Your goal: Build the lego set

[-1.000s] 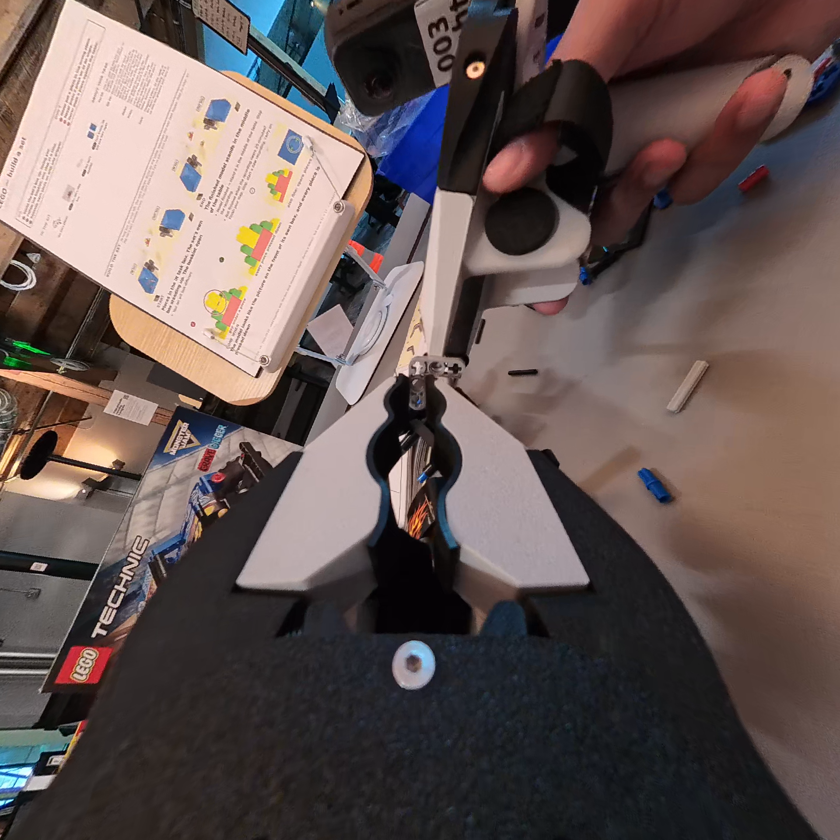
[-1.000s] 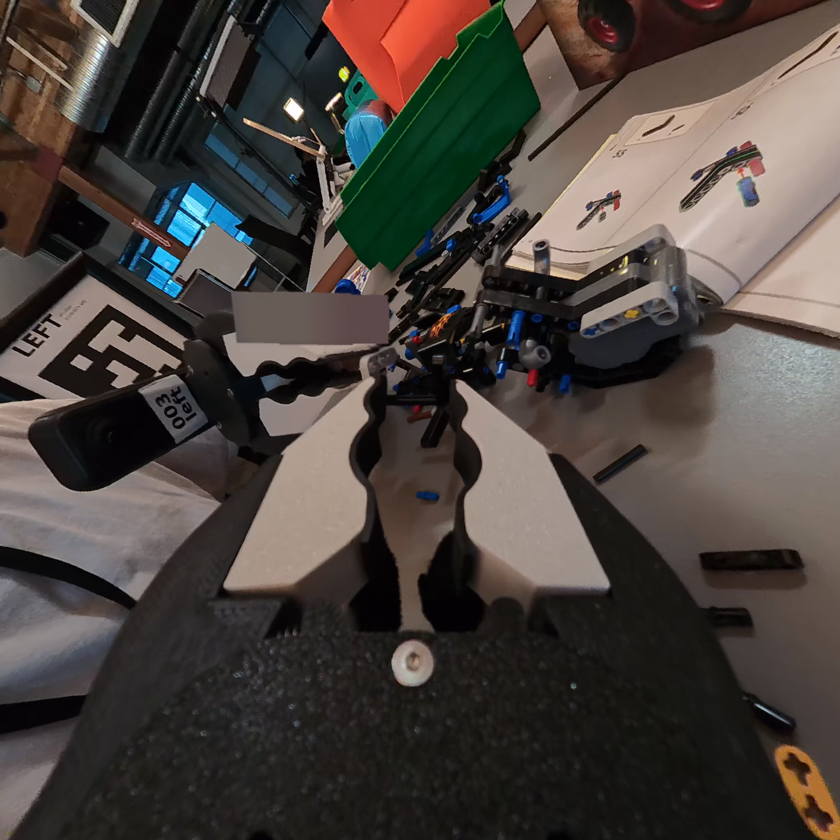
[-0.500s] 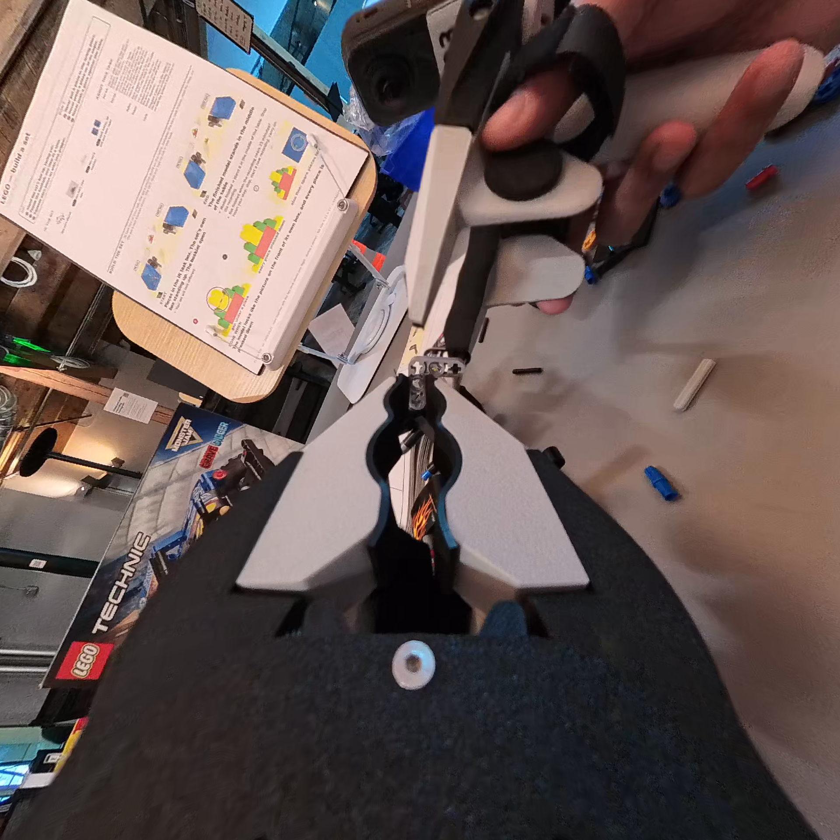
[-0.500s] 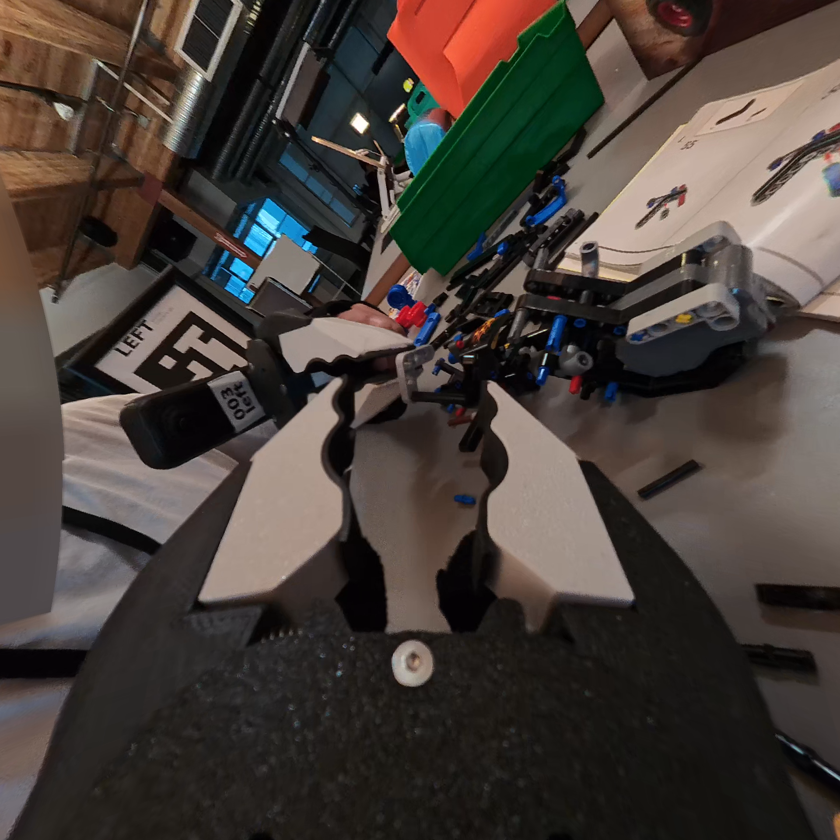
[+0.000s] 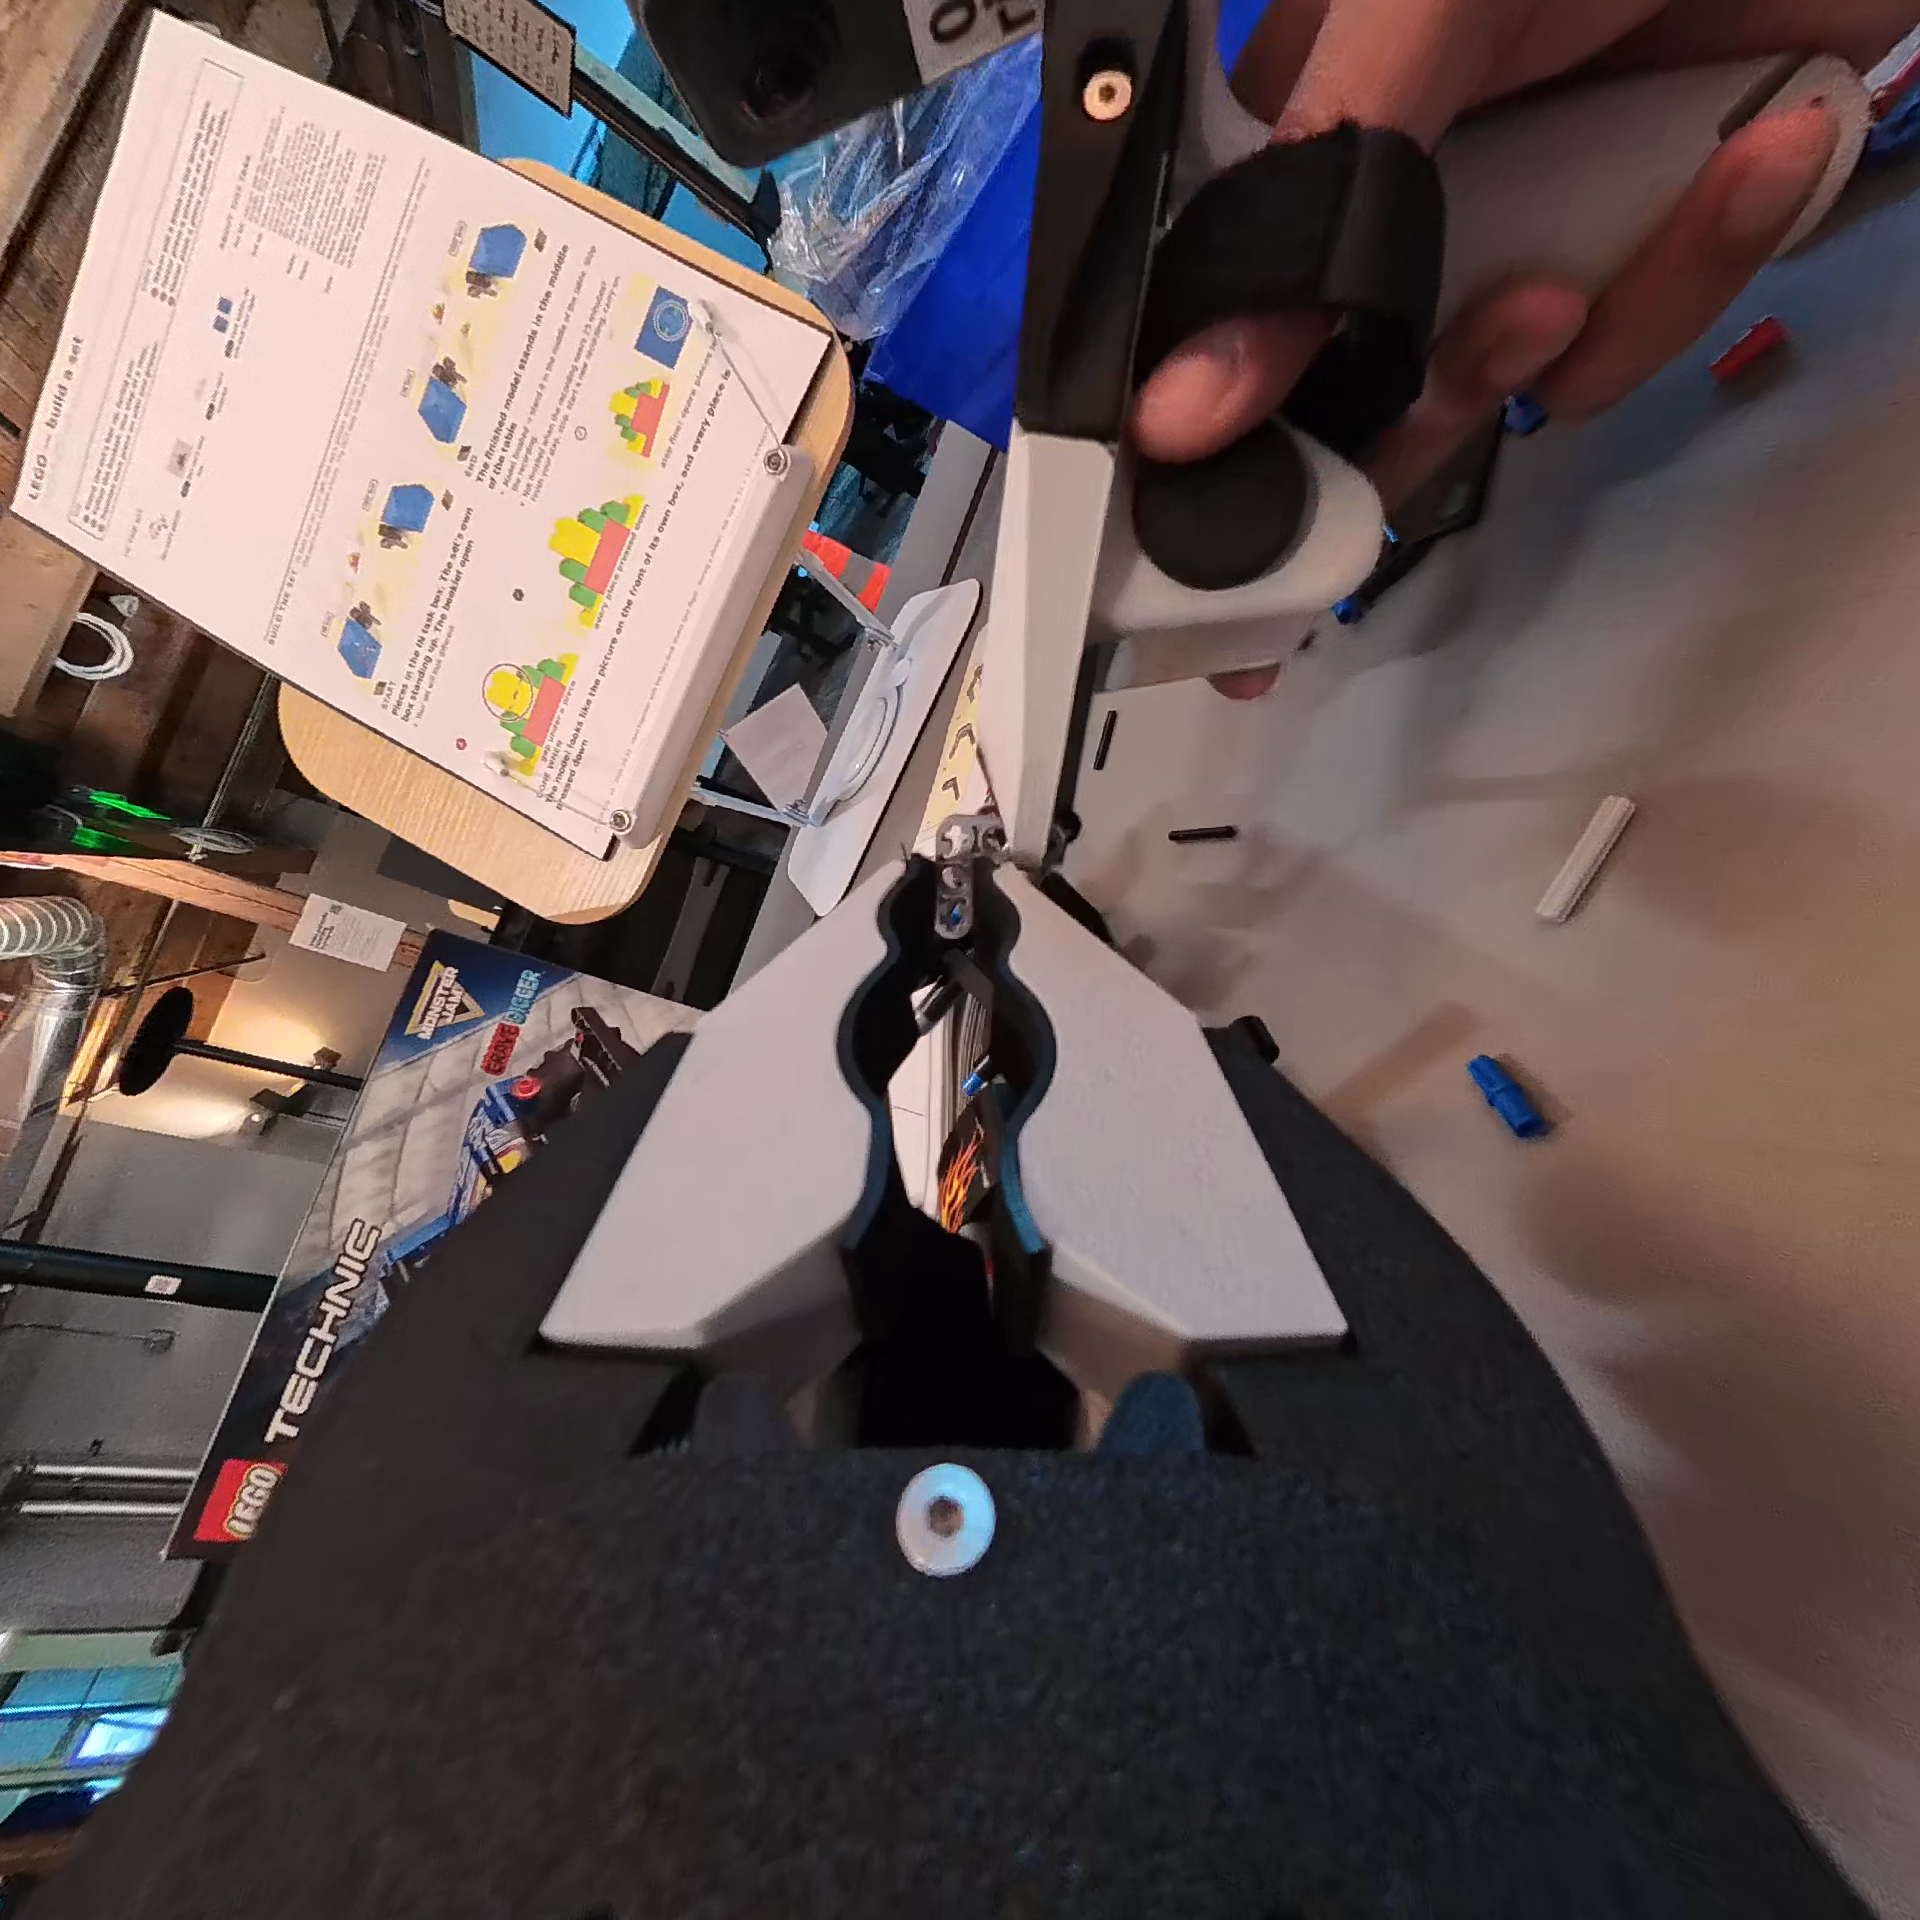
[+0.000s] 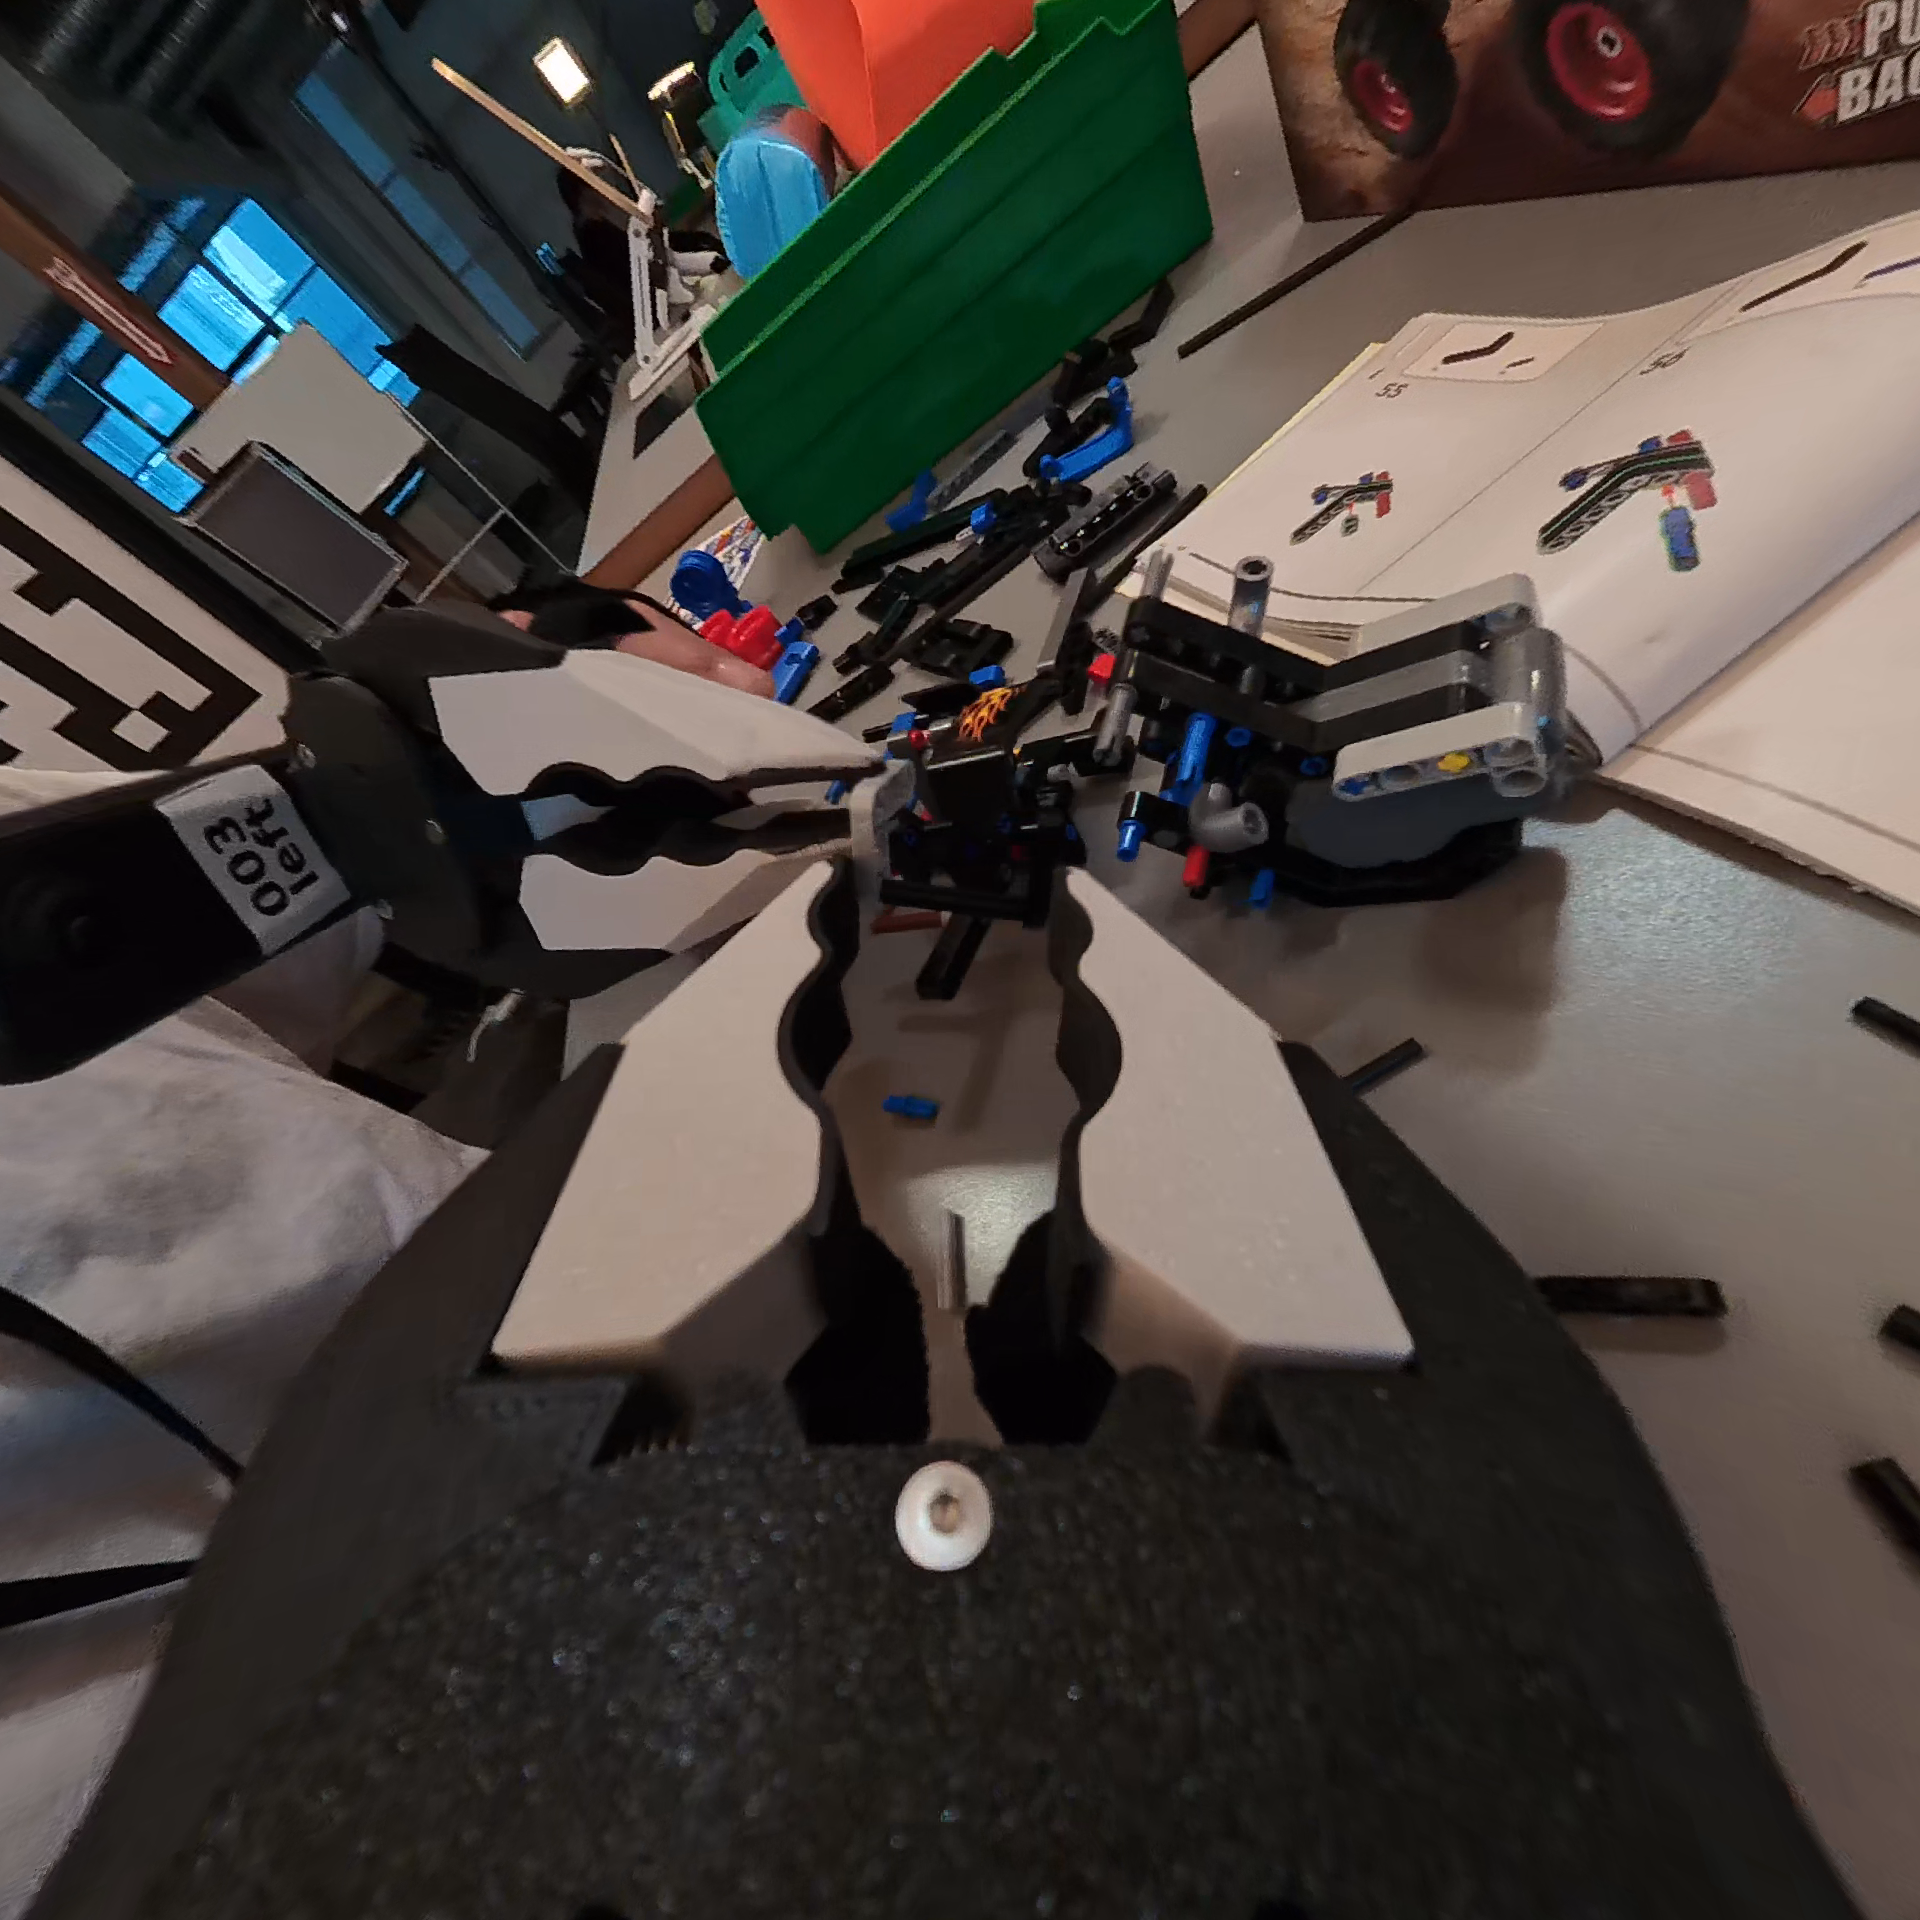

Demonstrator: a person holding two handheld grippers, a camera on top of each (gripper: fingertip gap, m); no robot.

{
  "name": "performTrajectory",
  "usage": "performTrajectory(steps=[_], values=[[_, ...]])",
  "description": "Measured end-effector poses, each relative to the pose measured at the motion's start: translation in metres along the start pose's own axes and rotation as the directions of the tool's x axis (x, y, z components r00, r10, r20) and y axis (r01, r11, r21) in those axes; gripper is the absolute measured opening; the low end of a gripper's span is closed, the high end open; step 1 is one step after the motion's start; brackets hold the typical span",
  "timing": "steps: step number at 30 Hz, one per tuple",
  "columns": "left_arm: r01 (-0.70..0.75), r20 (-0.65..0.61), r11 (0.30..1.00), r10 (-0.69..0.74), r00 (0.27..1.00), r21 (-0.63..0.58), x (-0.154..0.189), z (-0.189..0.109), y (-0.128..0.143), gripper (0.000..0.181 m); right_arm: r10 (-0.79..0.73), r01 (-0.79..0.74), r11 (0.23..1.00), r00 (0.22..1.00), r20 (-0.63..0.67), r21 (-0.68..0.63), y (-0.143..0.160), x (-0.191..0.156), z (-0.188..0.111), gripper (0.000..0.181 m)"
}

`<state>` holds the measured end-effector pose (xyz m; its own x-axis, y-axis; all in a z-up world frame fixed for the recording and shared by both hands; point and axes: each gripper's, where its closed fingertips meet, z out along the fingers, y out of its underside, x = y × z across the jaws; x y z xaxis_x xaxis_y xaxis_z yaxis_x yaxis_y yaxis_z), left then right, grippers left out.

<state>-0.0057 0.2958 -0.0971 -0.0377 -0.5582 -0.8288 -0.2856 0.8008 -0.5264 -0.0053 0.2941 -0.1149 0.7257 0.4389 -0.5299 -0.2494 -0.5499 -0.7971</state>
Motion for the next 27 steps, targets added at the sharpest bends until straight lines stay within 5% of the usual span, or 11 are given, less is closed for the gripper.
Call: performTrajectory(steps=[27], values=[[0.020,0.074,0.999,-0.024,0.997,0.045,-0.007,0.001,-0.009,0.005,-0.042,0.043,0.999,0.998,-0.040,0.006,-0.008,-0.003,-0.009,0.033]])
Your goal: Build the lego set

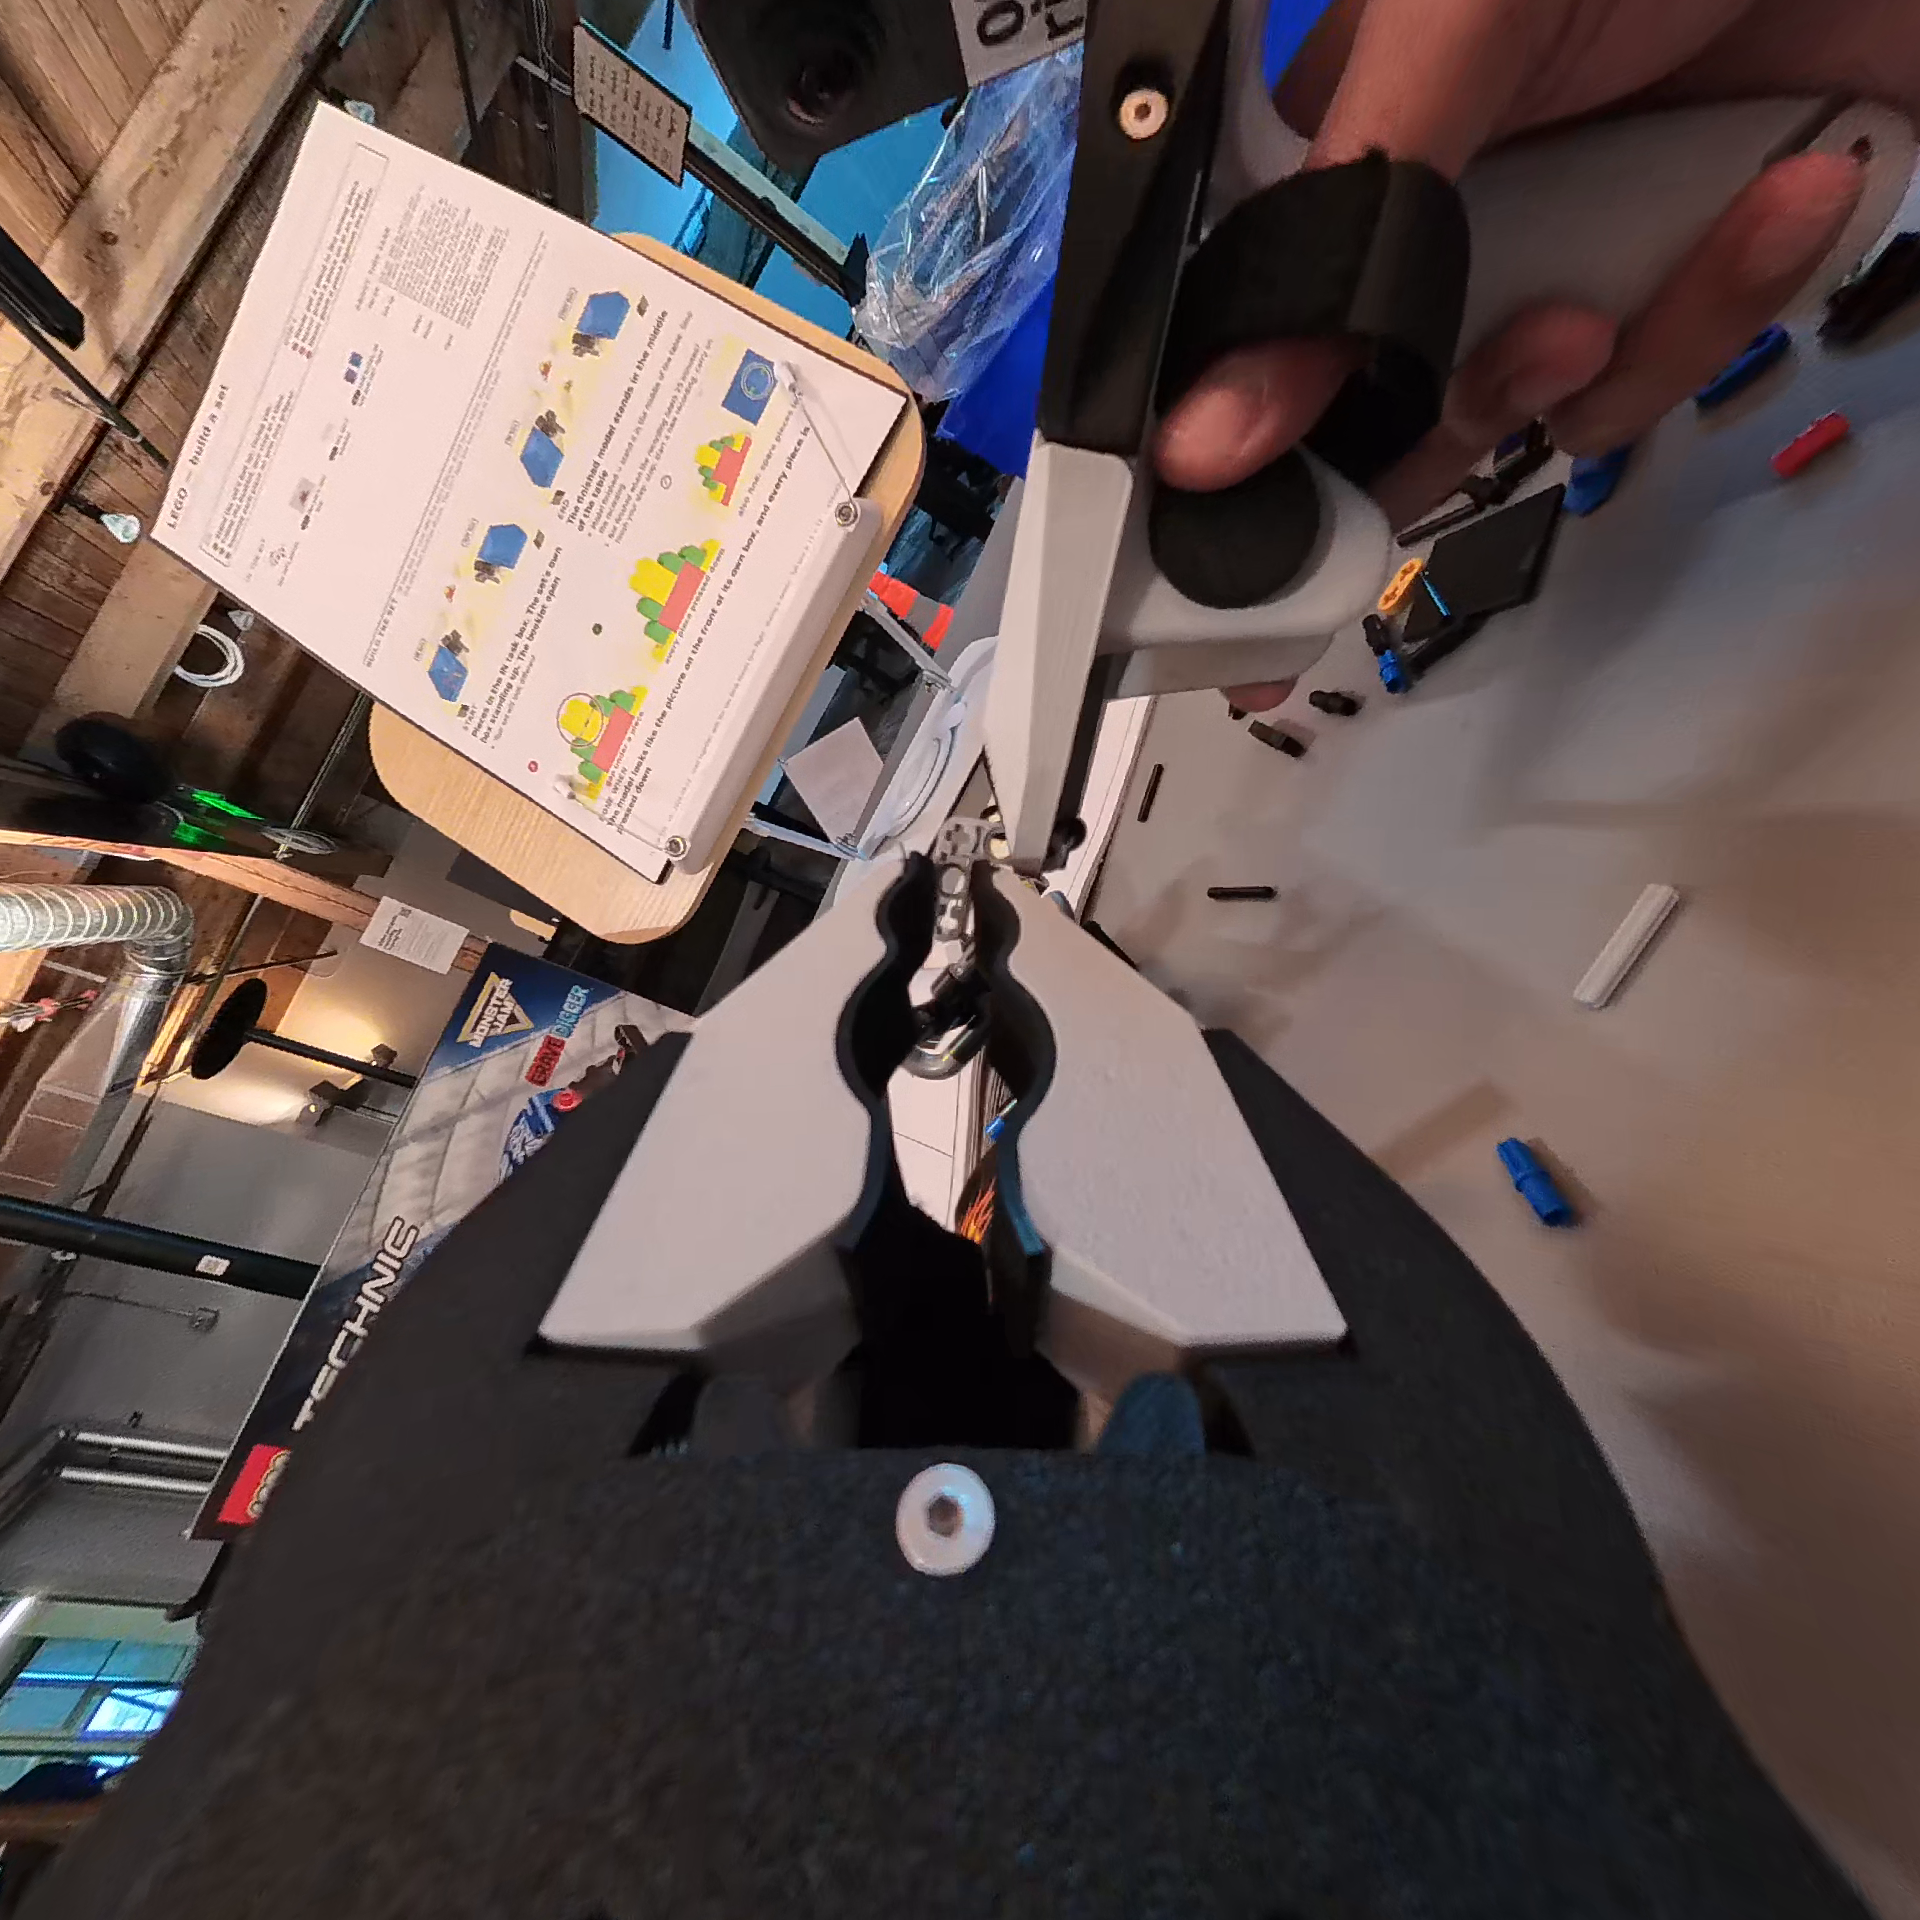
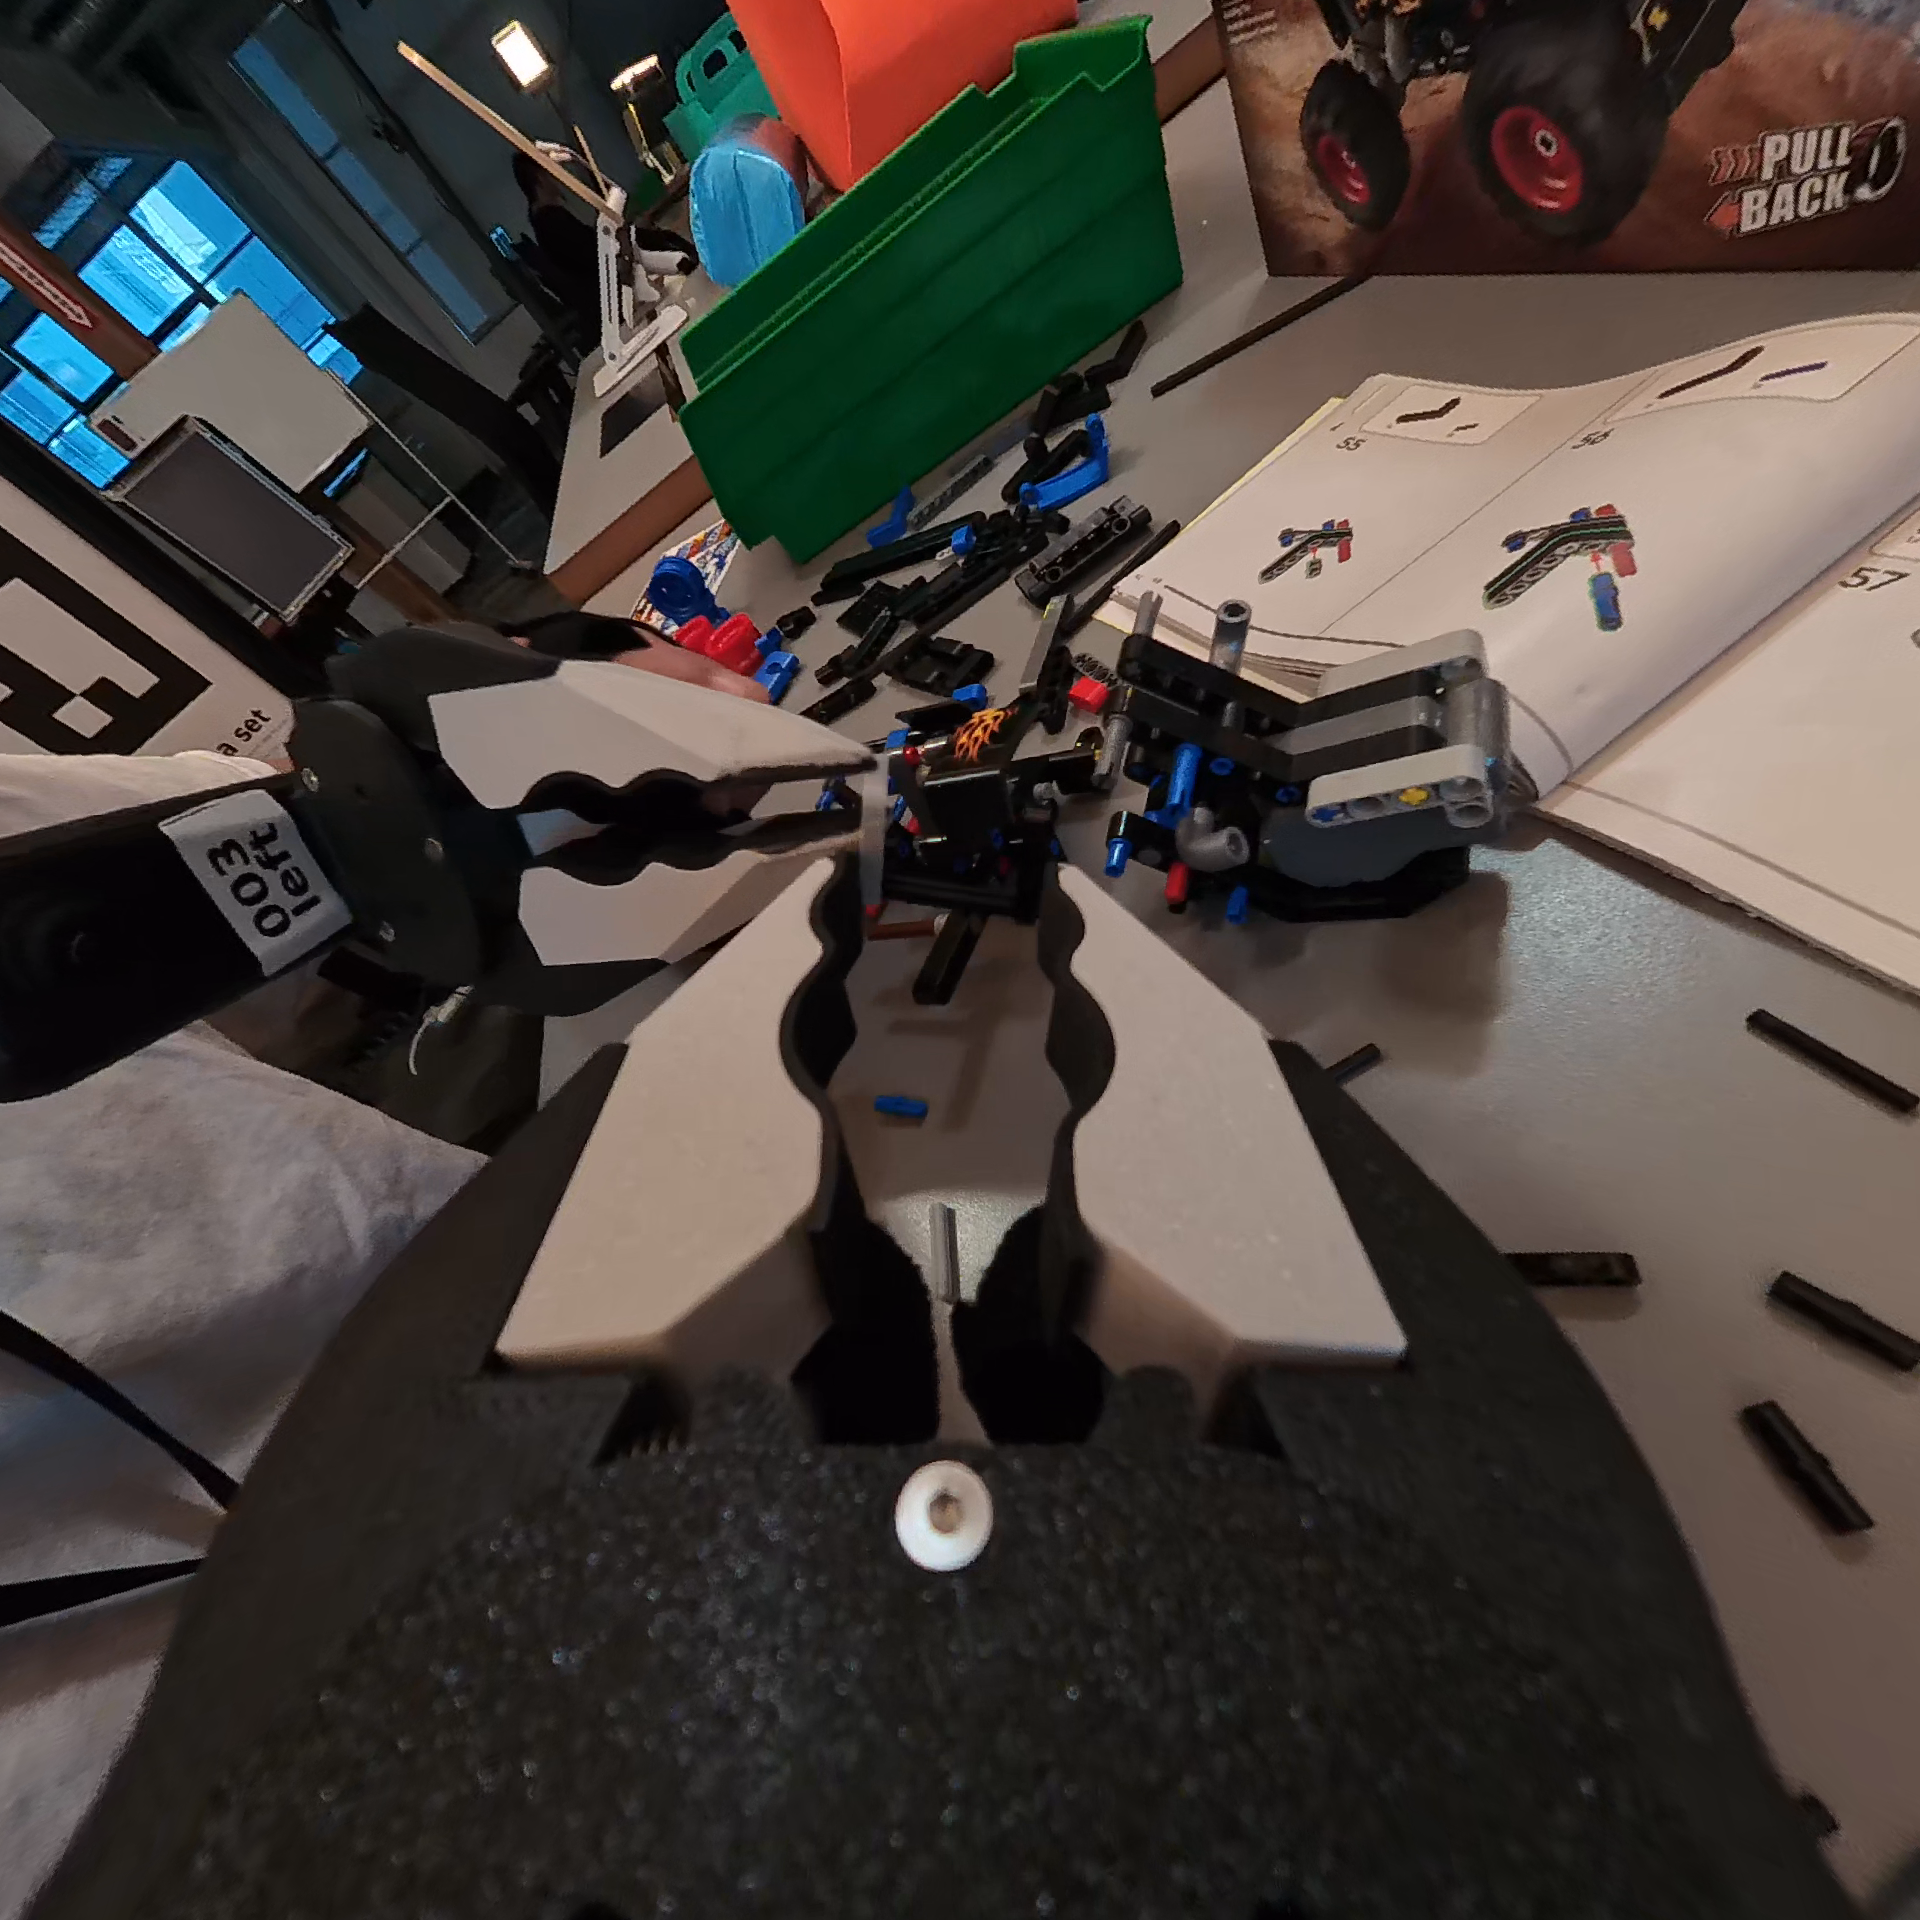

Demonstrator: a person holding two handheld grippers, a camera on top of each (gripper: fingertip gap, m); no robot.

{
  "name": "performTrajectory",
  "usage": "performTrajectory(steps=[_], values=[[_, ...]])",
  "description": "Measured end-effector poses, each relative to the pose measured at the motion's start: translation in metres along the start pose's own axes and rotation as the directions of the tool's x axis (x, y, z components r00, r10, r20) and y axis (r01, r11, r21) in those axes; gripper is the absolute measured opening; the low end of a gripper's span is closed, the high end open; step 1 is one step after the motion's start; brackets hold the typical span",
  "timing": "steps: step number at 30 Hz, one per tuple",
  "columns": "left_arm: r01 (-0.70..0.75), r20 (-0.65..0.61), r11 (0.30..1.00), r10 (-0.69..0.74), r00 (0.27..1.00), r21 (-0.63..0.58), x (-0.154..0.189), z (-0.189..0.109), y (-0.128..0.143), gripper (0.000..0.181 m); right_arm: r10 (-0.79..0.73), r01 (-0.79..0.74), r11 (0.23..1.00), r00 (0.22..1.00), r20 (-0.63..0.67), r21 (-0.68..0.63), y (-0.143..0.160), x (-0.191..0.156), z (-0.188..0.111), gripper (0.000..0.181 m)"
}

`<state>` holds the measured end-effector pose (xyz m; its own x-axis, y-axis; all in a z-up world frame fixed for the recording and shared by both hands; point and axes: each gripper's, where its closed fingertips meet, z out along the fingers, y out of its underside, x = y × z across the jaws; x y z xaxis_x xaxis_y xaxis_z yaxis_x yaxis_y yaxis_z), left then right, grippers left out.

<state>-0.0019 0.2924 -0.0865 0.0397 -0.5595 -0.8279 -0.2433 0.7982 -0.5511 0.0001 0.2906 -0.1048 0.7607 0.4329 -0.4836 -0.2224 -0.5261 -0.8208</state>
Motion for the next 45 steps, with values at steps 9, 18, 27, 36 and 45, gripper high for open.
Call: performTrajectory(steps=[9,18,27,36,45], values=[[0.023,-0.018,1.000,-0.022,1.000,0.005,0.001,0.001,0.001,0.005,0.095,-0.095,0.995,0.992,0.080,0.003,0.001,-0.003,0.001,0.032],[0.182,-0.260,0.983,-0.171,0.950,0.021,0.013,-0.003,0.009,0.016,-0.298,0.289,0.952,0.950,-0.097,-0.101,0.007,0.009,-0.004,0.031],[0.252,-0.561,0.967,-0.185,0.807,0.043,0.043,-0.025,0.003,0.036,-0.710,0.686,0.683,0.704,-0.006,-0.251,0.034,-0.019,-0.003,0.032],[0.175,-0.548,0.982,-0.106,0.830,0.074,0.056,-0.024,0.001,0.037,-0.827,0.774,0.524,0.562,0.005,-0.355,0.049,-0.020,0.000,0.032],[0.067,-0.507,0.992,-0.003,0.862,0.108,0.065,-0.023,0.001,0.031,-0.895,0.805,0.411,0.446,-0.020,-0.428,0.055,-0.012,0.002,0.032]])
